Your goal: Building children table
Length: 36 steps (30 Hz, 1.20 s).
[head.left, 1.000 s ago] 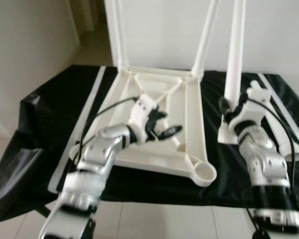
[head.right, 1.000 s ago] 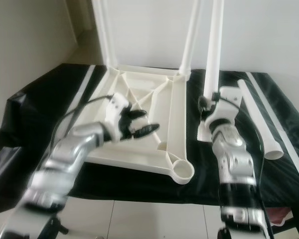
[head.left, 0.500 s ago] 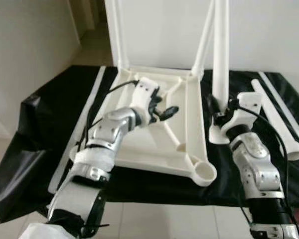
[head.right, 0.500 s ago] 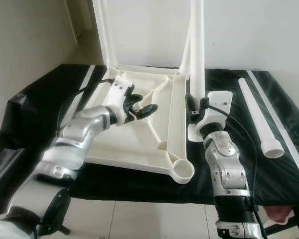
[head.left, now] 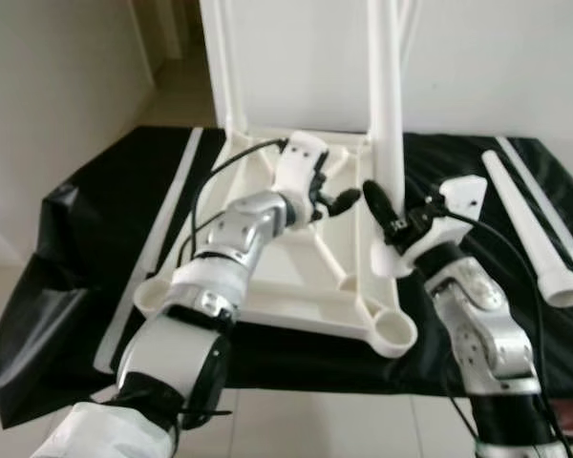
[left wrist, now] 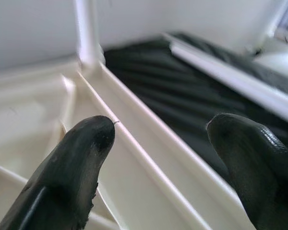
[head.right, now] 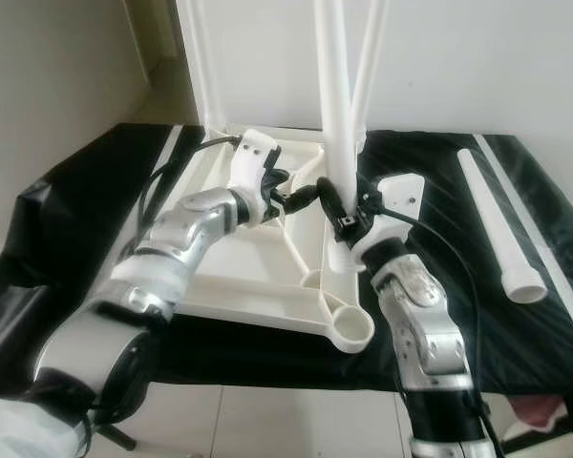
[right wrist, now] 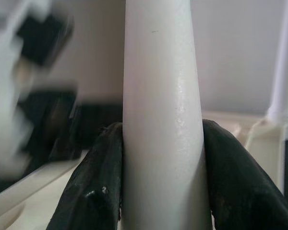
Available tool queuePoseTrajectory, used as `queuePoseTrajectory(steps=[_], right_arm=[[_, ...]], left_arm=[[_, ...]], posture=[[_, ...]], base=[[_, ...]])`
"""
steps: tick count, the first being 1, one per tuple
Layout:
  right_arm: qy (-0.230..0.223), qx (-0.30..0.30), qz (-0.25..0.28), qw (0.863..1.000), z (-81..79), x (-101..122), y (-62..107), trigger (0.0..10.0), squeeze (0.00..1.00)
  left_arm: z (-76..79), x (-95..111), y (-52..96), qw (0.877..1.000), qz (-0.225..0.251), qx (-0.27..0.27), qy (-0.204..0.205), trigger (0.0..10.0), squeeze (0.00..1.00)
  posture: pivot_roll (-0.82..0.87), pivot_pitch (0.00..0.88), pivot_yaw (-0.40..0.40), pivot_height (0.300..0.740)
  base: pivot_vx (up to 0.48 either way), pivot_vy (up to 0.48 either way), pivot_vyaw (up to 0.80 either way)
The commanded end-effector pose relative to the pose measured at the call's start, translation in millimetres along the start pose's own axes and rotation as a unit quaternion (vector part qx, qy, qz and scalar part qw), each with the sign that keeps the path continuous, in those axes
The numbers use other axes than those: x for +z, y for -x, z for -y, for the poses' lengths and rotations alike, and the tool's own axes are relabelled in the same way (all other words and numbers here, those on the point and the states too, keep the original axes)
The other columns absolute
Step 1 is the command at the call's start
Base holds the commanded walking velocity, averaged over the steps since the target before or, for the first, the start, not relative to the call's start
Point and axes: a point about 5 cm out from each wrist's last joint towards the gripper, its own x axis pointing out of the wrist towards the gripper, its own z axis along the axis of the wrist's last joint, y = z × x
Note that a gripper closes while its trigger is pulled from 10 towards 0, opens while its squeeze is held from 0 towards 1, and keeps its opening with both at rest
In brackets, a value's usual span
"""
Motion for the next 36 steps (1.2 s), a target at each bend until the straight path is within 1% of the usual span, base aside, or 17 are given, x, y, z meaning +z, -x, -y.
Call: queuePoseTrajectory(steps=[1, 3, 6, 7, 10, 11, 12, 15, 17, 20, 29, 36], right_arm=[[-0.007, 0.016, 0.010, 1.000, -4.7, 5, 1.3, 10.0, 0.00], [-0.007, 0.018, 0.008, 1.000, -5.2, 5, 2.3, 10.0, 0.00], [-0.009, 0.039, -0.020, 0.999, -7.1, -4, 9.8, 10.0, 0.00], [-0.009, 0.039, -0.020, 0.999, -7.1, -4, 9.8, 10.0, 0.00], [-0.010, 0.051, -0.026, 0.998, -8.0, -6, 9.1, 10.0, 0.00], [-0.008, 0.062, -0.031, 0.998, -8.8, -7, 7.0, 10.0, 0.00], [-0.007, 0.065, -0.033, 0.997, -9.0, -7, 6.0, 10.0, 0.00], [-0.007, 0.068, -0.035, 0.997, -9.1, -7, 5.3, 10.0, 0.00], [-0.002, 0.070, -0.036, 0.997, -8.9, -8, 4.1, 10.0, 0.00], [0.003, 0.076, -0.039, 0.996, -8.6, -9, 0.5, 10.0, 0.00], [-0.003, 0.078, -0.045, 0.996, -8.4, -12, -2.3, 10.0, 0.00], [-0.010, 0.073, -0.040, 0.997, -7.6, -12, -9.5, 10.0, 0.00]], left_arm=[[0.3, 5, -2.1, 1.000, 0.010, -0.001, 0.007, 10.0, 0.00], [-0.4, 7, -2.3, 1.000, 0.011, 0.000, 0.009, 10.0, 0.00], [2.9, 24, -3.1, 0.997, 0.046, -0.047, 0.050, 10.0, 0.00], [2.9, 24, -3.1, 0.997, 0.046, -0.047, 0.050, 10.0, 0.00], [13.7, 34, -5.1, 0.992, 0.063, -0.094, 0.053, 10.0, 0.00], [21.1, 36, -6.9, 0.989, 0.068, -0.118, 0.053, 10.0, 0.00], [23.5, 37, -7.5, 0.989, 0.070, -0.124, 0.051, 10.0, 0.00], [25.3, 38, -8.1, 0.988, 0.072, -0.129, 0.049, 10.0, 0.00], [26.8, 40, -8.9, 0.986, 0.073, -0.135, 0.058, 10.0, 0.00], [29.1, 44, -10.0, 0.986, 0.075, -0.140, 0.060, 10.0, 0.00], [35.1, 49, -8.7, 0.982, 0.087, -0.153, 0.064, 10.0, 0.00], [39.9, 56, -8.5, 0.980, 0.094, -0.163, 0.065, 10.0, 0.00]], posture=[[-0.04, 0.000, 0.023, 0.740], [-0.04, 0.000, 0.025, 0.740], [-0.05, 0.000, 0.031, 0.740], [-0.05, 0.000, 0.031, 0.740], [-0.05, 0.000, 0.037, 0.740], [-0.05, 0.000, 0.040, 0.740], [-0.05, 0.000, 0.040, 0.740], [-0.05, 0.000, 0.040, 0.740], [-0.05, 0.000, 0.039, 0.740], [-0.05, 0.000, 0.042, 0.740], [-0.05, 0.000, 0.042, 0.740], [-0.05, 0.000, 0.043, 0.740]], base=[[0.000, 0.000, 0.00], [0.000, 0.000, 0.00], [0.000, 0.000, 0.00], [0.000, 0.000, 0.00], [0.000, 0.000, 0.00], [0.000, 0.000, 0.00], [0.000, 0.000, 0.00], [0.000, 0.000, 0.00], [0.000, 0.000, 0.00], [0.000, 0.000, 0.00], [0.000, 0.000, 0.00], [0.000, 0.000, 0.00]])
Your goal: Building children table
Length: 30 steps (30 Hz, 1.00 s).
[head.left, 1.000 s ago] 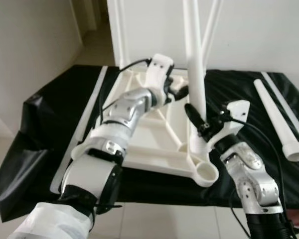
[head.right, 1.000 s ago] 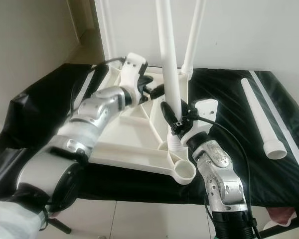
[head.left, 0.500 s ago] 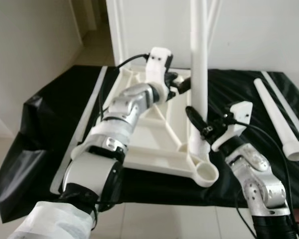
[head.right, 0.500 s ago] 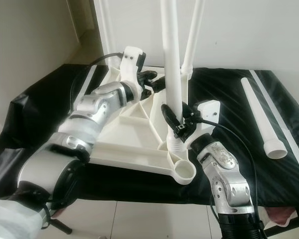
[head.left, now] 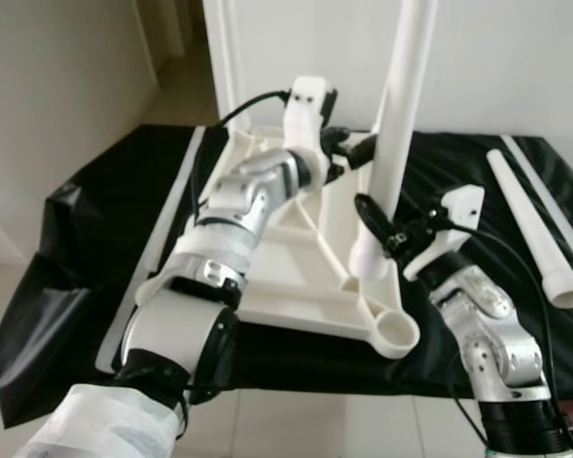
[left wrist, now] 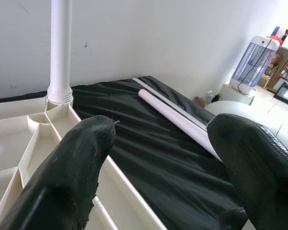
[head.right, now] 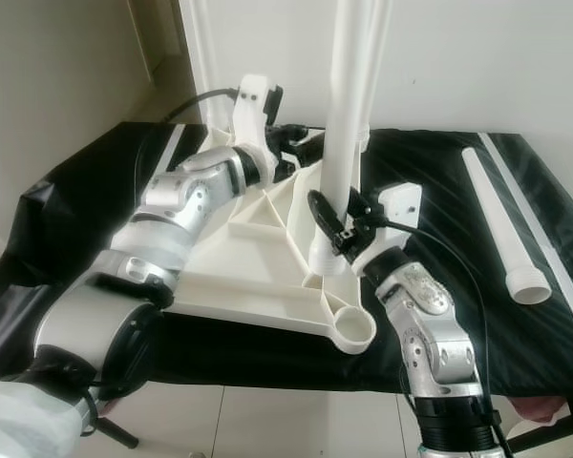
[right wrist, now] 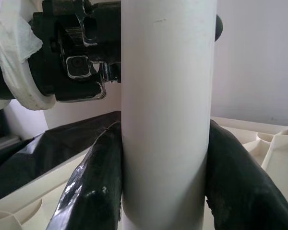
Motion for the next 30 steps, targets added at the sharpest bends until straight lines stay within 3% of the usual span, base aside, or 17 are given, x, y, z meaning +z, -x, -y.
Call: queuePoseTrajectory(steps=[1, 8, 16, 26, 27, 30], right_arm=[[-0.011, 0.020, -0.030, 0.999, -7.3, -12, -4.9, 10.0, 0.00], [-0.016, 0.019, -0.020, 1.000, -6.8, -9, -11.1, 10.0, 0.00], [-0.015, 0.020, -0.012, 1.000, -6.7, -7, -16.3, 10.0, 0.00], [-0.012, 0.033, -0.004, 0.999, -9.4, -2, -19.3, 10.0, 0.00], [-0.014, 0.029, 0.001, 0.999, -8.4, 0, -18.2, 10.0, 0.00], [-0.012, 0.024, 0.004, 1.000, -7.8, 1, -16.7, 10.0, 0.00]], left_arm=[[25.8, 11, -8.4, 0.994, 0.015, -0.107, -0.009, 10.0, 0.00], [34.6, 20, -10.1, 0.992, 0.028, -0.122, -0.010, 10.0, 0.00], [34.6, 19, -10.7, 0.992, 0.026, -0.122, -0.013, 10.0, 0.00], [16.0, 24, -6.5, 0.997, 0.031, -0.074, -0.011, 10.0, 0.00], [6.5, 21, -3.2, 0.998, 0.036, -0.047, -0.007, 10.0, 0.00], [-1.4, 18, 0.7, 0.999, 0.040, -0.025, -0.012, 10.0, 0.00]], posture=[[-0.05, 0.000, 0.043, 0.740], [-0.04, 0.000, 0.042, 0.740], [-0.04, 0.000, 0.041, 0.740], [-0.05, 0.000, 0.037, 0.740], [-0.05, 0.000, 0.037, 0.740], [-0.05, 0.000, 0.040, 0.740]], base=[[0.000, 0.000, 0.00], [0.000, 0.000, 0.00], [0.000, 0.000, 0.00], [0.000, 0.000, 0.00], [0.000, 0.000, 0.00], [0.000, 0.000, 0.00]])
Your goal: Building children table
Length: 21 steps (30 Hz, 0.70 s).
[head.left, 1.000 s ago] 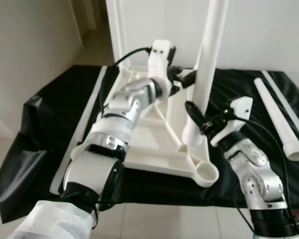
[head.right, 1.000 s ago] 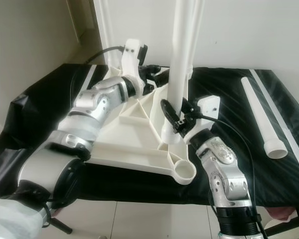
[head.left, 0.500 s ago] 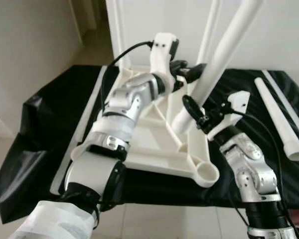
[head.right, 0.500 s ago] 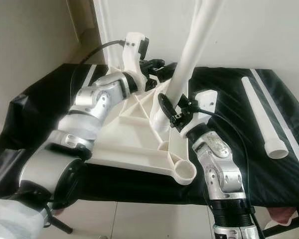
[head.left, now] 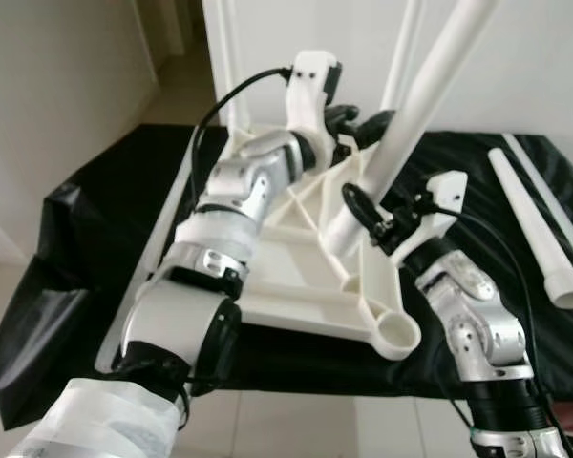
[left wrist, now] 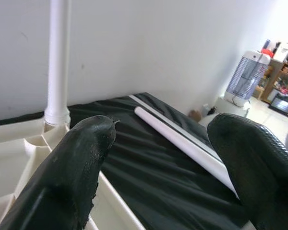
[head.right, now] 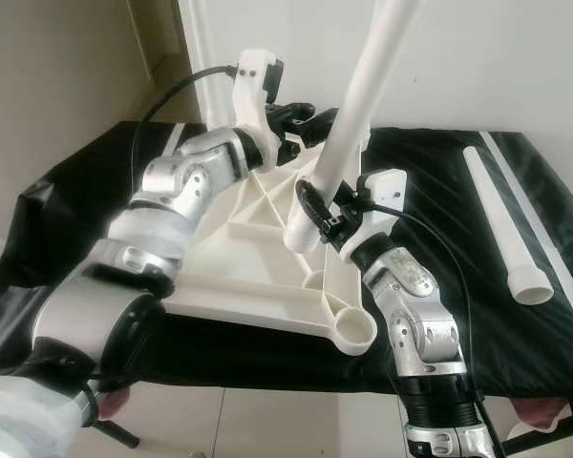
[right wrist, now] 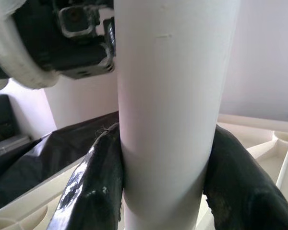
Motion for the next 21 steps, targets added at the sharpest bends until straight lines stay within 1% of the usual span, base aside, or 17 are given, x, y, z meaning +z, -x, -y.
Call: queuePoseTrajectory(steps=[1, 3, 5, 6, 7, 9, 10, 12, 15, 18, 19, 21], right_arm=[[-0.001, 0.009, -0.004, 1.000, -5.4, -1, 0.3, 10.0, 0.00], [-0.006, 0.003, -0.002, 1.000, -5.0, 0, 3.0, 10.0, 0.00], [-0.008, -0.010, 0.003, 1.000, -4.1, 2, 7.0, 10.0, 0.00], [-0.008, -0.010, 0.003, 1.000, -4.1, 2, 7.0, 10.0, 0.00], [-0.009, -0.014, 0.004, 1.000, -4.0, 3, 7.6, 10.0, 0.00], [-0.009, -0.016, 0.005, 1.000, -4.0, 4, 7.7, 10.0, 0.00], [0.001, -0.044, 0.015, 0.999, -0.7, 6, 10.2, 10.0, 0.00], [-0.003, -0.059, 0.018, 0.998, 1.7, 5, 12.7, 10.0, 0.00], [-0.005, -0.066, 0.016, 0.998, 2.6, 4, 13.7, 10.0, 0.00], [-0.012, -0.084, 0.018, 0.996, 4.0, 4, 15.8, 10.0, 0.00], [-0.012, -0.084, 0.018, 0.996, 4.0, 4, 15.8, 10.0, 0.00], [-0.018, -0.102, 0.022, 0.994, 7.4, 6, 15.7, 10.0, 0.00]], left_arm=[[-3.6, -4, 3.6, 1.000, 0.006, -0.012, 0.003, 10.0, 0.00], [-10.9, -9, 8.7, 1.000, 0.011, 0.008, 0.019, 10.0, 0.00], [-21.8, -20, 20.7, 0.999, 0.018, 0.031, 0.032, 10.0, 0.00], [-21.8, -20, 20.7, 0.999, 0.018, 0.031, 0.032, 10.0, 0.00], [-24.4, -24, 25.0, 0.999, 0.019, 0.032, 0.033, 10.0, 0.00], [-25.3, -26, 27.1, 0.999, 0.019, 0.030, 0.032, 10.0, 0.00], [-29.7, -37, 39.2, 0.999, 0.017, 0.040, -0.003, 10.0, 0.00], [-33.8, -46, 47.7, 0.998, 0.014, 0.053, 0.001, 10.0, 0.00], [-36.6, -50, 51.8, 0.998, 0.011, 0.061, 0.005, 10.0, 0.00], [-43.1, -57, 62.8, 0.997, 0.014, 0.079, 0.010, 10.0, 0.00], [-43.1, -57, 62.8, 0.997, 0.014, 0.079, 0.010, 10.0, 0.00], [-43.7, -63, 75.6, 0.997, 0.019, 0.081, 0.002, 10.0, 0.00]], posture=[[-0.05, 0.000, 0.040, 0.740], [-0.05, 0.000, 0.035, 0.740], [-0.05, 0.000, 0.035, 0.740], [-0.05, 0.000, 0.035, 0.740], [-0.05, 0.000, 0.038, 0.740], [-0.05, 0.000, 0.038, 0.740], [-0.04, 0.000, 0.036, 0.740], [-0.04, 0.000, 0.036, 0.740], [-0.04, 0.000, 0.036, 0.740], [-0.04, 0.000, 0.032, 0.740], [-0.04, 0.000, 0.032, 0.740], [-0.03, 0.000, 0.020, 0.740]], base=[[0.000, 0.000, 0.00], [0.000, 0.000, 0.00], [0.000, 0.000, 0.00], [0.000, 0.000, 0.00], [0.000, 0.000, 0.00], [0.000, 0.000, 0.00], [0.000, 0.000, 0.00], [0.000, 0.000, 0.00], [0.000, 0.000, 0.00], [0.000, 0.000, 0.00], [0.000, 0.000, 0.00], [0.000, 0.000, 0.00]])
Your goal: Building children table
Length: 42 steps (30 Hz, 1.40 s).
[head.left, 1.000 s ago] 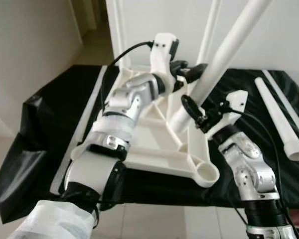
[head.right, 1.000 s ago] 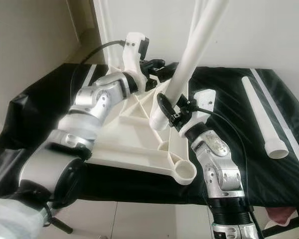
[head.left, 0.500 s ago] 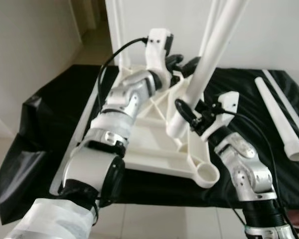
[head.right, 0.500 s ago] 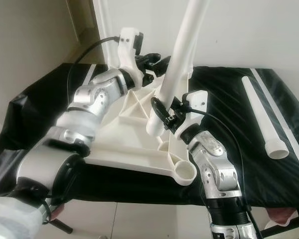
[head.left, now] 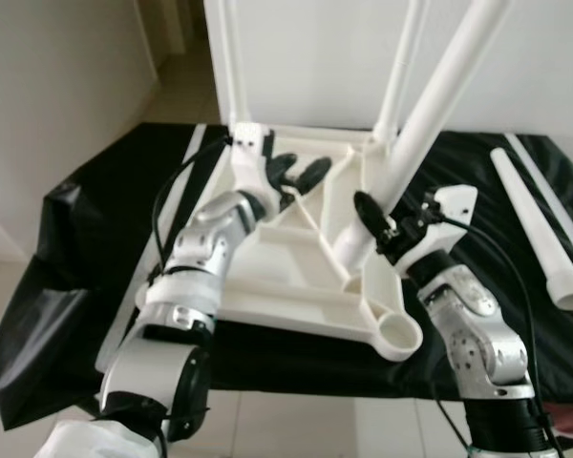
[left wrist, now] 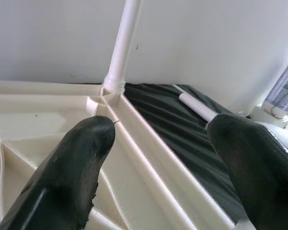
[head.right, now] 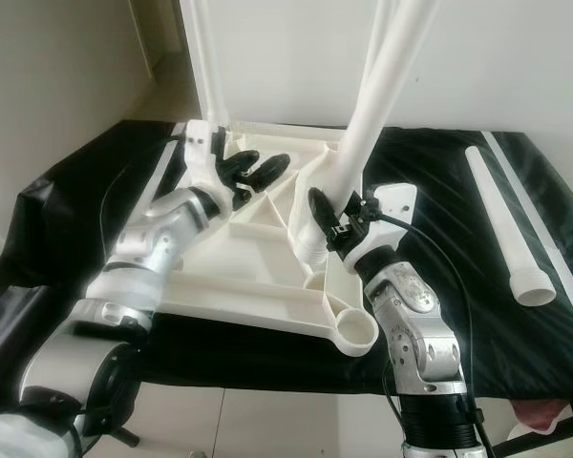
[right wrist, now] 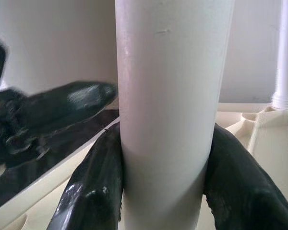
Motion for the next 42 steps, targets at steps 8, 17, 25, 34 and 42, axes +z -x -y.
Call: queuePoseTrajectory(steps=[8, 17, 25, 34, 42], right_arm=[[-0.004, -0.065, 0.018, 0.998, 8.6, 8, 1.9, 10.0, 0.00], [-0.021, -0.075, 0.000, 0.997, 3.7, 1, 11.6, 10.0, 0.00], [0.003, -0.099, -0.008, 0.995, 1.9, -2, 26.4, 10.0, 0.00], [0.019, -0.117, -0.004, 0.993, -2.4, 0, 37.5, 10.0, 0.00], [0.011, -0.107, -0.010, 0.994, -12.3, 0, 48.6, 10.0, 0.00]], left_arm=[[13.2, -10, 35.4, 0.997, 0.022, -0.060, -0.036, 10.0, 0.00], [38.0, -25, 56.6, 0.979, -0.014, -0.154, -0.134, 10.0, 0.00], [62.4, -51, 77.4, 0.961, -0.070, -0.220, -0.154, 10.0, 0.00], [73.4, -61, 92.3, 0.952, -0.112, -0.261, -0.118, 10.0, 0.00], [76.1, -72, 104.8, 0.932, -0.154, -0.297, -0.136, 10.0, 0.00]], posture=[[-0.01, 0.000, 0.015, 0.740], [0.01, 0.000, 0.009, 0.740], [0.01, 0.000, 0.002, 0.740], [0.00, 0.000, -0.002, 0.740], [-0.01, 0.000, 0.002, 0.740]], base=[[0.000, 0.000, 0.00], [0.000, 0.000, 0.00], [0.000, 0.000, 0.00], [0.000, 0.000, 0.00], [0.000, 0.000, 0.00]])
